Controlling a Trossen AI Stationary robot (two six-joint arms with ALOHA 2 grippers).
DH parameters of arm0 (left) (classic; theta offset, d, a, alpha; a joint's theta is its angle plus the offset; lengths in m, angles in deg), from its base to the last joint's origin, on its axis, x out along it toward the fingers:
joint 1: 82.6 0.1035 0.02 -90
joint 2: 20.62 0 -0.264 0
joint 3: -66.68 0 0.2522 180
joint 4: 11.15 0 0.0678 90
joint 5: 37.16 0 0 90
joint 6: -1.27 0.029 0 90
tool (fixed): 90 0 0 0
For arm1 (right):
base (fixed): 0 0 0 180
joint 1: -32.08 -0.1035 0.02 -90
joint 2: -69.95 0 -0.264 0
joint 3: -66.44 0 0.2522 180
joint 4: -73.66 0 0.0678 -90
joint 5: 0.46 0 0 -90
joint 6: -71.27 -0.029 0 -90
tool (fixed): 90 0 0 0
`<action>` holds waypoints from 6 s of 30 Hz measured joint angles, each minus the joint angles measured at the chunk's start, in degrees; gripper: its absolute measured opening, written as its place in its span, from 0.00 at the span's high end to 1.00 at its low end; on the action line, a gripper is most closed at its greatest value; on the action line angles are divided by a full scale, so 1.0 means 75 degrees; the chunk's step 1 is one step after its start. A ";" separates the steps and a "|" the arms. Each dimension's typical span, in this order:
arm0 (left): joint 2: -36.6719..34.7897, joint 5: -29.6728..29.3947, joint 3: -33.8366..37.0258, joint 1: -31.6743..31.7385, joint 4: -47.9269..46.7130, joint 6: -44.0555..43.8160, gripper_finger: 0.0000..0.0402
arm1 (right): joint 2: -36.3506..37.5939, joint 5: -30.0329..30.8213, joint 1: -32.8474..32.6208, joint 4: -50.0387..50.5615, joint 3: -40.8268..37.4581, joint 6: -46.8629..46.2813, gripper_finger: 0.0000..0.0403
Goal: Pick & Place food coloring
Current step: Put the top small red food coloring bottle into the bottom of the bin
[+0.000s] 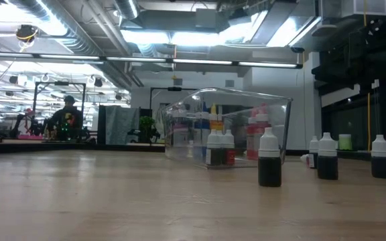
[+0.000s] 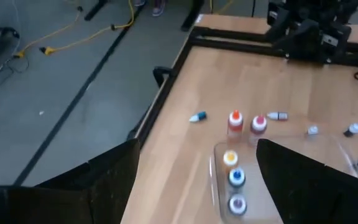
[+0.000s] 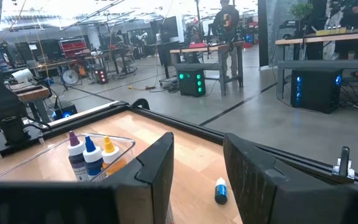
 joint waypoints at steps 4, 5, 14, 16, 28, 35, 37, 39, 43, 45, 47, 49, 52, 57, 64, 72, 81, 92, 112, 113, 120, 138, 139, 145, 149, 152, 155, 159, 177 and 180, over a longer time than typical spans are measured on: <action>-0.1312 -0.0017 0.1875 0.0000 0.0434 -0.0042 0.20 | -0.0001 -0.0002 0.0001 -0.0003 -0.0001 -0.0001 0.65; -0.1628 -0.0006 0.2316 0.0000 0.0540 -0.0053 0.20 | 0.0000 0.0000 -0.0001 -0.0001 0.0000 -0.0001 0.65; -0.3851 0.0677 0.5311 -0.0006 0.1433 -0.0691 0.20 | 0.0000 0.0000 -0.0001 -0.0001 -0.0001 -0.0001 0.65; -0.4259 0.0933 0.5853 -0.0006 0.1589 -0.0811 0.20 | 0.0000 0.0000 0.0002 -0.0001 0.0000 -0.0001 0.65; -0.6975 0.1166 0.9634 -0.0006 0.4163 -0.1957 0.20 | 0.0000 0.0000 0.0002 -0.0003 0.0001 -0.0001 0.65; -0.8389 -0.0350 1.1695 -0.0002 0.5747 -0.2832 0.20 | 0.0000 0.0000 -0.0001 0.0000 -0.0001 -0.0001 0.65; -0.8774 -0.0597 1.2109 -0.0006 0.5762 -0.2123 0.20 | -0.0003 0.0000 0.0002 -0.0003 -0.0001 -0.0001 0.65; -0.9175 -0.0603 1.2507 -0.0006 0.5853 -0.2031 0.20 | -0.0002 -0.0002 0.0000 -0.0002 0.0000 -0.0001 0.65; -0.9884 -0.0563 1.3321 -0.0006 0.6825 -0.1840 0.20 | -0.0001 0.0000 0.0000 -0.0001 -0.0001 -0.0001 0.65; -1.0140 -0.0551 1.3606 -0.0006 0.7157 -0.1581 0.20 | -0.0003 0.0000 -0.0001 -0.0003 -0.0001 -0.0001 0.65; -1.0330 -0.0551 1.3808 -0.0006 0.7249 -0.1482 0.20 | 0.0000 0.0000 -0.0001 -0.0003 -0.0001 -0.0001 0.65; -1.0458 -0.0556 1.3941 -0.0006 0.7300 -0.1449 0.20 | -0.0001 0.0000 0.0000 -0.0003 -0.0001 -0.0001 0.65; -1.0664 -0.0556 1.4152 -0.0006 0.7486 -0.1447 0.20 | -0.0001 0.0000 0.0000 -0.0002 -0.0001 -0.0001 0.65; -1.0991 -0.0561 1.4470 -0.0006 0.7733 -0.1481 0.20 | 0.0000 0.0000 -0.0001 -0.0002 0.0001 -0.0001 0.65; -1.1351 -0.0680 1.4506 -0.0006 0.7732 -0.0760 0.20 | 0.0000 0.0000 0.0000 0.0000 0.0001 -0.0001 0.65; -1.1497 -0.0810 1.4693 -0.0006 0.8173 -0.0640 0.20 | -0.0003 0.0000 0.0002 -0.0003 -0.0001 -0.0001 0.65; -1.1497 -0.0778 1.4693 -0.0006 0.8171 -0.0643 0.20 | 0.0000 0.0000 0.0001 -0.0003 0.0000 -0.0001 0.65; -1.1497 -0.0769 1.4693 -0.0006 0.8170 -0.0643 0.20 | -0.0003 0.0000 0.0002 -0.0003 0.0001 -0.0001 0.65; -1.1497 -0.0760 1.4693 -0.0006 0.8169 -0.0645 0.20 | -0.0002 -0.1167 0.0052 0.0024 0.0126 -0.0024 0.64; -1.1497 -0.0762 1.4693 -0.0006 0.8167 -0.0643 0.20 | -0.0034 -0.1574 0.0052 0.0021 0.0268 0.0200 0.64; -1.1497 -0.0760 1.4693 -0.0006 0.8167 -0.0643 0.20 | -0.0833 -0.1460 0.0095 0.1036 0.1829 -0.0262 0.47; -1.1497 -0.0763 1.4693 -0.0006 0.8167 -0.0646 0.20 | -0.5404 -0.0517 0.1546 0.4538 0.7642 -0.0878 0.22; -1.1497 -0.0763 1.4693 -0.0006 0.8167 -0.0646 0.20 | -0.5681 -0.0519 0.1727 0.4782 0.7934 -0.0877 0.22; -1.1497 -0.0763 1.4693 -0.0006 0.8167 -0.0646 0.20 | -0.7154 -0.1267 0.2970 0.6635 0.9540 -0.1731 0.22; -1.1497 -0.0763 1.4693 -0.0006 0.8167 -0.0646 0.20 | -0.7982 -0.3034 0.3771 0.8505 1.0316 -0.3207 0.22; -1.1497 -0.0763 1.4693 -0.0006 0.8167 -0.0646 0.20 | -0.8455 -0.4692 0.4071 0.9542 1.0490 -0.3539 0.22; -1.1497 -0.0763 1.4693 -0.0006 0.8167 -0.0646 0.20 | -0.8748 -0.5922 0.4089 0.9828 1.0396 -0.3174 0.22; -1.1497 -0.0763 1.4693 -0.0006 0.8167 -0.0646 0.20 | -0.9084 -0.6695 0.3821 0.9929 1.0297 -0.2543 0.22; -1.1497 -0.0763 1.4693 -0.0006 0.8167 -0.0646 0.20 | -0.9541 -0.6980 0.0439 0.8174 0.7696 -0.2230 0.22; -1.1497 -0.0763 1.4693 -0.0006 0.8167 -0.0646 0.20 | -0.9541 -0.6716 0.0057 0.7549 0.7195 -0.2230 0.22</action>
